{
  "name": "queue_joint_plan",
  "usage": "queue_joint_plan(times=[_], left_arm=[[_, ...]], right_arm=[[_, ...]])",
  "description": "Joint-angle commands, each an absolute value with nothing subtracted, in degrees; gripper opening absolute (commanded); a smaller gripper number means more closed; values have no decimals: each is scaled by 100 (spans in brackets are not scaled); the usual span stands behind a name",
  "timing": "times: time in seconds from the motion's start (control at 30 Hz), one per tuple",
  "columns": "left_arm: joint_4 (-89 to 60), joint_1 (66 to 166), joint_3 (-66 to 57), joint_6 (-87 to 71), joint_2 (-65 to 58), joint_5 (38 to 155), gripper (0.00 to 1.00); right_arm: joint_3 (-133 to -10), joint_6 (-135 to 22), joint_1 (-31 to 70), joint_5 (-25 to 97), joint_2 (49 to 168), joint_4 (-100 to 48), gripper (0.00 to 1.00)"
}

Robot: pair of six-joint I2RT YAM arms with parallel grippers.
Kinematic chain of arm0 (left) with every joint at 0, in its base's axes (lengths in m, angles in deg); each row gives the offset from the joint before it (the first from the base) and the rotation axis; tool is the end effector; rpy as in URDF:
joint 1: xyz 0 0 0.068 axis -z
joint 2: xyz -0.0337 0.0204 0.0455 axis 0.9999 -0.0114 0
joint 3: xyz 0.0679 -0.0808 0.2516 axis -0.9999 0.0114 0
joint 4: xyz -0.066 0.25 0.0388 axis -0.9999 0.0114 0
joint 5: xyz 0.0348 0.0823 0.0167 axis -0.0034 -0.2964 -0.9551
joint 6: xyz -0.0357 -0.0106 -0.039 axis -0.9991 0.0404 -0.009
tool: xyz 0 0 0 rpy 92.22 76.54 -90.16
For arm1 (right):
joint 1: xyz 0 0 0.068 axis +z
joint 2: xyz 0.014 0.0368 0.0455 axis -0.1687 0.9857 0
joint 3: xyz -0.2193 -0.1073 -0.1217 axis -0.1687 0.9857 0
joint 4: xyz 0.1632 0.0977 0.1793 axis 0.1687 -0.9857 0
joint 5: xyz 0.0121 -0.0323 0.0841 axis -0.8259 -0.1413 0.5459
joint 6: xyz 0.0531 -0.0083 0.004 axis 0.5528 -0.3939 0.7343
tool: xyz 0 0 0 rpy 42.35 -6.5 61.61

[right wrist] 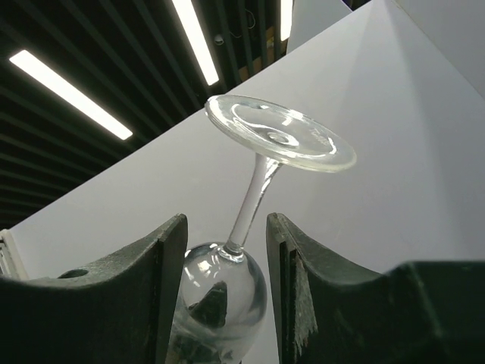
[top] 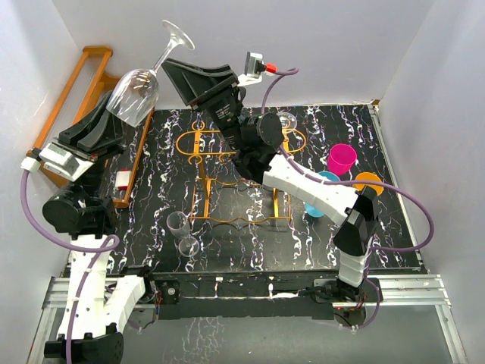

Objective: Place the wine glass upside down on the wine glass rack

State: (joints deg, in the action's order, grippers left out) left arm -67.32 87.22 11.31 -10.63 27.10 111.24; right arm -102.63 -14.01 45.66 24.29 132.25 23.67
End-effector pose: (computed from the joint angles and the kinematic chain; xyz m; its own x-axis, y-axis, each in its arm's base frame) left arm 0.1076 -0.0098 0.5036 0.8521 -0.1977 -0.4847 0.3484 0.9052 0.2434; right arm 0.2291 0.3269 0.5220 -0.3102 0.8773 -0.3662 -0.8522 -0.0859 0.5161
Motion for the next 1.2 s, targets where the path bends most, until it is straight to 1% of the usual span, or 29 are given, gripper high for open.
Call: queue_joint_plan(times=[0.0,0.47,0.77,0.87,1.03,1.17], left_arm=[[-7021,8729,1192,-1138,2713,11019,0],[-7055,8725,1263,-1101,2770,11084,0],[-7112,8726,1297,-1134,2735,11109,0],[-7148,8729,1317,-1188,2735,11140,0],[-7220,8726,1364,-1220,2736,11180,0],[-7134,8727,1325,-1259,2731,11199,0]], right_arm=[[-10695,-1182,4584,2507,13347,2662,47],[-10824,-1063,4597,2521,13593,2679,46],[-10987,-856,4605,2740,13713,2702,30],[-11047,-857,4604,2734,13734,2693,27],[-11219,-848,4606,2772,13807,2561,9],[-11252,-888,4604,2704,13752,2362,8]])
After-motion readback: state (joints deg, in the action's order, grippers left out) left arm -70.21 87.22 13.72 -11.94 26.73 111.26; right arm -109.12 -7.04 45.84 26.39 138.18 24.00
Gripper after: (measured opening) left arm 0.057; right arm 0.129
